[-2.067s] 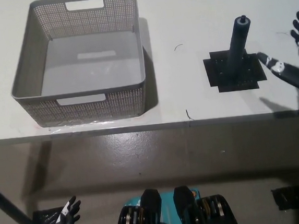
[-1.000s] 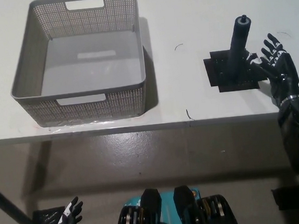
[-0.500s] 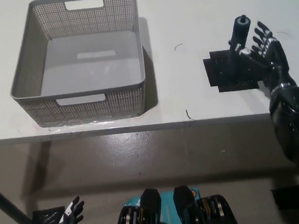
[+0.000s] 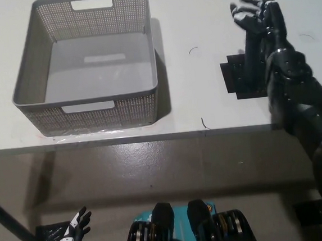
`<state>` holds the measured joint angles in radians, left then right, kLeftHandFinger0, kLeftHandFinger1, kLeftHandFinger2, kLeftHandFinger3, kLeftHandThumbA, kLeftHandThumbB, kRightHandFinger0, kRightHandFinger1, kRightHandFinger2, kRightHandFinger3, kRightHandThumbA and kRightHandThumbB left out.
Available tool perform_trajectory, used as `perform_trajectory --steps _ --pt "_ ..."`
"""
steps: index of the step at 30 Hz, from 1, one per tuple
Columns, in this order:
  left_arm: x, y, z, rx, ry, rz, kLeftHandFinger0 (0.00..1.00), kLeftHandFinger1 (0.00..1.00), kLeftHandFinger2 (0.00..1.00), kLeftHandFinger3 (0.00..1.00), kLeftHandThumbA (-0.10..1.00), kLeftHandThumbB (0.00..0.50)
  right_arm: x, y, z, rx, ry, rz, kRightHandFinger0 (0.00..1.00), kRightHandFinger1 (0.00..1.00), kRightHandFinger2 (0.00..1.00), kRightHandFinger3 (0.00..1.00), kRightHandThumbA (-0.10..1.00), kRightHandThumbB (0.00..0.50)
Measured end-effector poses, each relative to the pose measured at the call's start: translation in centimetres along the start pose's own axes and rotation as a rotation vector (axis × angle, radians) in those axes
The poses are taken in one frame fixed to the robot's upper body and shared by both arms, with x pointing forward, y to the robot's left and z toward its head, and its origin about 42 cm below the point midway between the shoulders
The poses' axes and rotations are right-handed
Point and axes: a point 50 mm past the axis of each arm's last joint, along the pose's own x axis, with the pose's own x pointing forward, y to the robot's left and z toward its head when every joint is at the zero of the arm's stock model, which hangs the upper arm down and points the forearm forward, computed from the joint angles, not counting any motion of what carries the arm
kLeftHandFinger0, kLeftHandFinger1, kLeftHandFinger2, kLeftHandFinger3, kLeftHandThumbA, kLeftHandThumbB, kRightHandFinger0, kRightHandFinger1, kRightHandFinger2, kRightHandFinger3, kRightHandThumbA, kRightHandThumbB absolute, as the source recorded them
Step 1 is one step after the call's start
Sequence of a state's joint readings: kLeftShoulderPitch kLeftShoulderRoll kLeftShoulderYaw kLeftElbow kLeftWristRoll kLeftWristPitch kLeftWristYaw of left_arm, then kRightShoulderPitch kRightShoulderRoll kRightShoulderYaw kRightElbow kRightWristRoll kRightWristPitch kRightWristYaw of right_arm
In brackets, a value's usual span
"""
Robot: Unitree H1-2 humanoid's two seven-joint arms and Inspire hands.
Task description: Use the right hand to pick up a electric screw driver and put it into a container on the left side
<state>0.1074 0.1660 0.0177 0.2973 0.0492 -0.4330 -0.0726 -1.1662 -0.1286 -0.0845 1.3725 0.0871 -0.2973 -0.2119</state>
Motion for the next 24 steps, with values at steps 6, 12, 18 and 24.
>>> perform_trajectory --steps 6,12,18,24 --pt "1.0 0.2 0.7 0.006 -0.031 -0.009 1.00 1.00 1.00 1.00 1.00 0.170 -0.3 1.3 -0.3 -0.059 0.050 -0.080 0.00 0.05 0.53 0.52 -0.10 0.174" --pt "1.3 0.7 1.2 0.020 -0.049 -0.016 1.00 1.00 1.00 1.00 1.00 0.168 -0.4 1.5 -0.2 -0.074 0.057 -0.125 0.00 0.04 0.51 0.53 -0.10 0.188" --pt "1.3 0.8 1.2 0.021 -0.049 -0.022 1.00 1.00 1.00 1.00 1.00 0.157 -0.4 1.7 -0.2 -0.075 0.057 -0.148 0.00 0.09 0.57 0.59 -0.10 0.166" --pt "1.2 0.8 1.2 0.020 -0.048 -0.022 1.00 1.00 1.00 1.00 1.00 0.151 -0.5 1.8 -0.1 -0.072 0.056 -0.165 0.00 0.13 0.57 0.59 -0.10 0.150"
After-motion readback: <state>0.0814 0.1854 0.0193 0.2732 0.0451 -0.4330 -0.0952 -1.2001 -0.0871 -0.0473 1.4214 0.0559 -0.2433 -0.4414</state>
